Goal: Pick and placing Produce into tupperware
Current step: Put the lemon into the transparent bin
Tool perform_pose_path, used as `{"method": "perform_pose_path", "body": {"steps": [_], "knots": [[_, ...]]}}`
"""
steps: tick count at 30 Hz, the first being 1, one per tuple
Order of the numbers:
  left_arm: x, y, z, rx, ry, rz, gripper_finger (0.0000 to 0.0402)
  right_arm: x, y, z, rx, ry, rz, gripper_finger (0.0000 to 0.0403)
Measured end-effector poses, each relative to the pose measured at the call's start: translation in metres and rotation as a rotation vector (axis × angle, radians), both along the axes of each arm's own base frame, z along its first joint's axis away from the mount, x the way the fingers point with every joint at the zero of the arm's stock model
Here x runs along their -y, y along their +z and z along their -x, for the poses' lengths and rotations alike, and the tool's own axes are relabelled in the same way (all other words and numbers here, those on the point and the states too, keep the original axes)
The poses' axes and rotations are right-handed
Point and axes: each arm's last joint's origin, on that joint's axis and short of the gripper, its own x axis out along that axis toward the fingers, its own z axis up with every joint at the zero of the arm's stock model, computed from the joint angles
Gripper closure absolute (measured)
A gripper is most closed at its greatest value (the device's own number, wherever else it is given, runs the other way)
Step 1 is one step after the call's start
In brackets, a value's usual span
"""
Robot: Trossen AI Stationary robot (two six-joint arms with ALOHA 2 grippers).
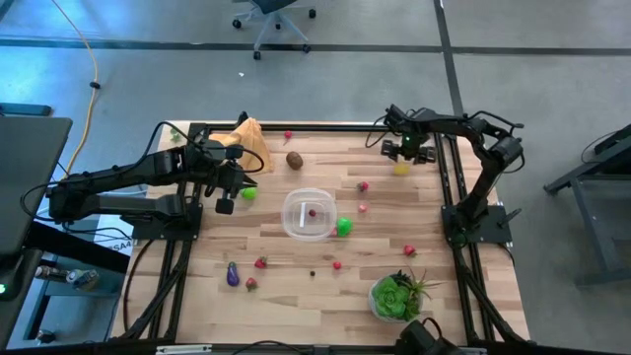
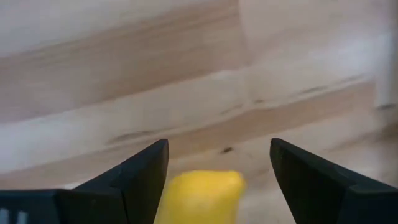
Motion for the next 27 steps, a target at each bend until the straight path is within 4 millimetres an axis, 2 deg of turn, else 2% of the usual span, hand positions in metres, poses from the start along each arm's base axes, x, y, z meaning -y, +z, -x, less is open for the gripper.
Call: {"method": "perform_pose_path", "body": {"steps": [9,17,27], "knots": [[0.0,0.0,0.0,0.0,0.0,0.0,0.0392,-0.014,0.0,-0.014,0.018,-0.041,-0.033,0.0132],[0.0,0.0,0.0,0.0,0.0,0.0,0.0392,-0.021,0.0,-0.013,-0.034,-0.035,-0.065,0.0132],[0.0,0.0,0.0,0.0,0.0,0.0,0.0392,-0.03,0.0,-0.022,-0.023,-0.034,-0.075,0.0132]]}}
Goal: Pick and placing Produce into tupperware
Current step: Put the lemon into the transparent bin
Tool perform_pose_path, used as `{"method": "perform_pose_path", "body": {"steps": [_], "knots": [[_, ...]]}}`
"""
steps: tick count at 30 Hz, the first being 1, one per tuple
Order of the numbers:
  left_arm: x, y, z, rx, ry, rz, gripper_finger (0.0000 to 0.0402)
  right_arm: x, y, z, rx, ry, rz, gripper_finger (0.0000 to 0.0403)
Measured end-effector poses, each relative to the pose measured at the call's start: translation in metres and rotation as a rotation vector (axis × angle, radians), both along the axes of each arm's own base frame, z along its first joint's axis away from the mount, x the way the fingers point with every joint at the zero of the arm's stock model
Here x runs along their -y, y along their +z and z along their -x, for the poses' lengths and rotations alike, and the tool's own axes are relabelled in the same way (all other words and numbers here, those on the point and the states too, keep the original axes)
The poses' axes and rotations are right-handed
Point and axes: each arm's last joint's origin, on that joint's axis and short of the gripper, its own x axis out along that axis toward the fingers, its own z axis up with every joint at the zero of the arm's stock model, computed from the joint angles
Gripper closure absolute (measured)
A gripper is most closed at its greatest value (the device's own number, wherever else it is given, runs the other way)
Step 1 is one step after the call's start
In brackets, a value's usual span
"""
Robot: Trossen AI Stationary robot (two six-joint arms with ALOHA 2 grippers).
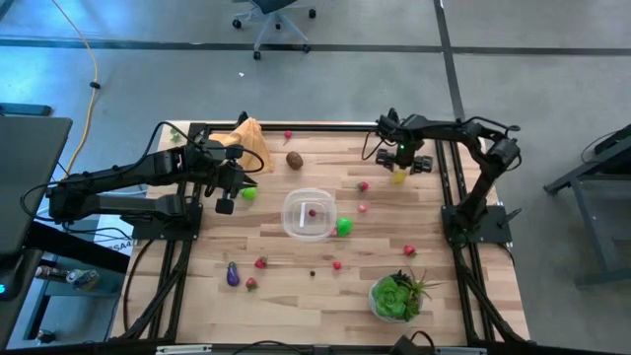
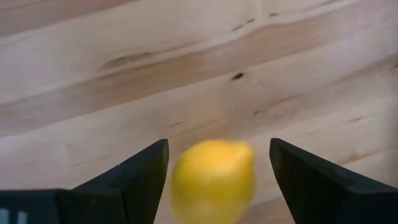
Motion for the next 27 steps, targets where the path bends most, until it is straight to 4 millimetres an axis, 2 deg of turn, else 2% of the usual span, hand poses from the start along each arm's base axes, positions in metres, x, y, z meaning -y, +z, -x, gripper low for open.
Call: {"method": "perform_pose_path", "body": {"steps": [18,27], "knots": [[0.0,0.0001,0.0,0.0,0.0,0.0,0.0392,-0.0043,0.0,-0.0054,0.019,-0.026,-0.004,0.0134],[0.0,0.0,0.0,0.0,0.0,0.0,0.0392,-0.0051,0.0,-0.0062,0.031,-0.025,-0.018,0.0183]]}}
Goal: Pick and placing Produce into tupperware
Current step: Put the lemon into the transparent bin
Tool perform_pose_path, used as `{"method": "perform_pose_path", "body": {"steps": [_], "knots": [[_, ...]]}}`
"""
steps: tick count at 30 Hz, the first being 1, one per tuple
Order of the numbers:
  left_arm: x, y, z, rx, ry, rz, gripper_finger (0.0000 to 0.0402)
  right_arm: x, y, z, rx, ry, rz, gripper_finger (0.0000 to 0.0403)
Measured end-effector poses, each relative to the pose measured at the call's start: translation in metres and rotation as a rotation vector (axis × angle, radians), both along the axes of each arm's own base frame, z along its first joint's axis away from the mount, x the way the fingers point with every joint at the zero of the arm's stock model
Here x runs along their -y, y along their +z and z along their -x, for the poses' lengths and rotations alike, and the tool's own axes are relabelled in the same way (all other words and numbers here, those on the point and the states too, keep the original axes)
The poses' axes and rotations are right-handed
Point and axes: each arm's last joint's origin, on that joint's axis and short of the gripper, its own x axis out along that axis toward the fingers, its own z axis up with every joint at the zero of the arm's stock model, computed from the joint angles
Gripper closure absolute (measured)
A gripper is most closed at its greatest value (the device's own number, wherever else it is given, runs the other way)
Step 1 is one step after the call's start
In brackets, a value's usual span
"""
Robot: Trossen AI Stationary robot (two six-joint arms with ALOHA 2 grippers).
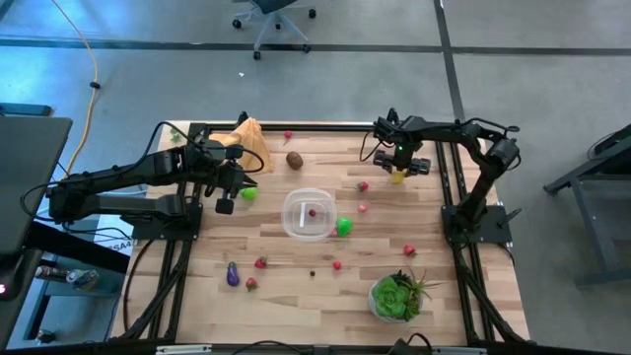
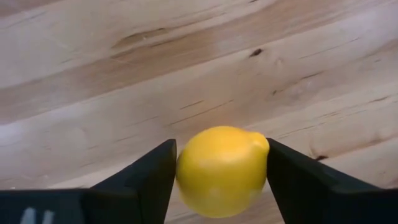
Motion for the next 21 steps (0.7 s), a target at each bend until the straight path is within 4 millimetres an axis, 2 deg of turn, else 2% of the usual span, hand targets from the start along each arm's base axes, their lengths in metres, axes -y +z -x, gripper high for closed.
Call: {"method": "perform_pose_path", "body": {"steps": [14,21], "knots": [[0.0,0.0,0.0,0.0,0.0,0.0,0.0392,-0.006,0.0002,-0.0054,0.019,0.004,-0.019,0.0198],[0.0,0.0,-0.0001,0.0,0.0,0.0,0.0392,-0.0031,0.0,-0.0079,0.04,0.093,0.02,0.0198]]}}
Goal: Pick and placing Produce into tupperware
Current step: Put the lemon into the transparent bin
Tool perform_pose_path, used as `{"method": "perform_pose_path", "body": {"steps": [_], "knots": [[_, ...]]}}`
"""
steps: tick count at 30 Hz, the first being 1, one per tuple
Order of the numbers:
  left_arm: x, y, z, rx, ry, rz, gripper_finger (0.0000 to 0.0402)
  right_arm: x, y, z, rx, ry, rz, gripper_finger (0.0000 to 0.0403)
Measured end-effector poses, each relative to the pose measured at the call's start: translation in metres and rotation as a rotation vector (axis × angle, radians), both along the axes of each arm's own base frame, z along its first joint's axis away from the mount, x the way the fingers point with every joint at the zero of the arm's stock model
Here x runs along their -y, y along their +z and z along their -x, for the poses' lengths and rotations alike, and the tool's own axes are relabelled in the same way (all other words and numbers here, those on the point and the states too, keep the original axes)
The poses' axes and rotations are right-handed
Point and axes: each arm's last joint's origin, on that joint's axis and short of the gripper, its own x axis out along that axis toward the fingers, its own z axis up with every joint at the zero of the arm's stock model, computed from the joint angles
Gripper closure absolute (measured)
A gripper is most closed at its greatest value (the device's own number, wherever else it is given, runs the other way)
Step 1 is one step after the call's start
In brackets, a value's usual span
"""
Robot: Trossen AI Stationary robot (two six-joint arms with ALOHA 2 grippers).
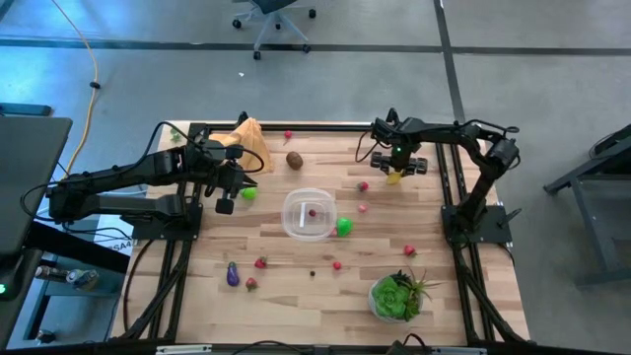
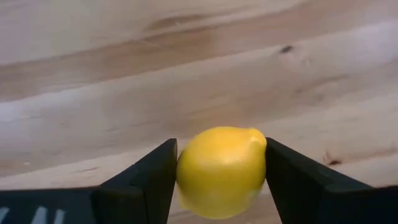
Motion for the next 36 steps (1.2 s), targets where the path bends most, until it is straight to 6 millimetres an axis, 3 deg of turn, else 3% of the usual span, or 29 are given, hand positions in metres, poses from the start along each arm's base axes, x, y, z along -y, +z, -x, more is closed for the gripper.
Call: {"method": "perform_pose_path", "body": {"steps": [15,23,30,36], "knots": [[-0.0001,0.0,0.0,0.0,0.0,0.0,0.0392,0.0066,0.0001,-0.0077,0.087,0.312,0.075,0.0199],[0.0,0.0,0.0001,0.0,0.0,0.0,0.0392,0.0063,0.0,-0.0072,0.081,0.22,0.068,0.0194],[0.0,0.0001,0.0001,0.0,0.0,0.0,0.0392,0.0045,-0.0006,-0.0053,0.062,0.208,0.047,0.0155],[0.0,0.0001,0.0,0.0,0.0,0.0,0.0392,0.0025,-0.0006,-0.0031,0.034,0.086,0.027,0.0134]]}}
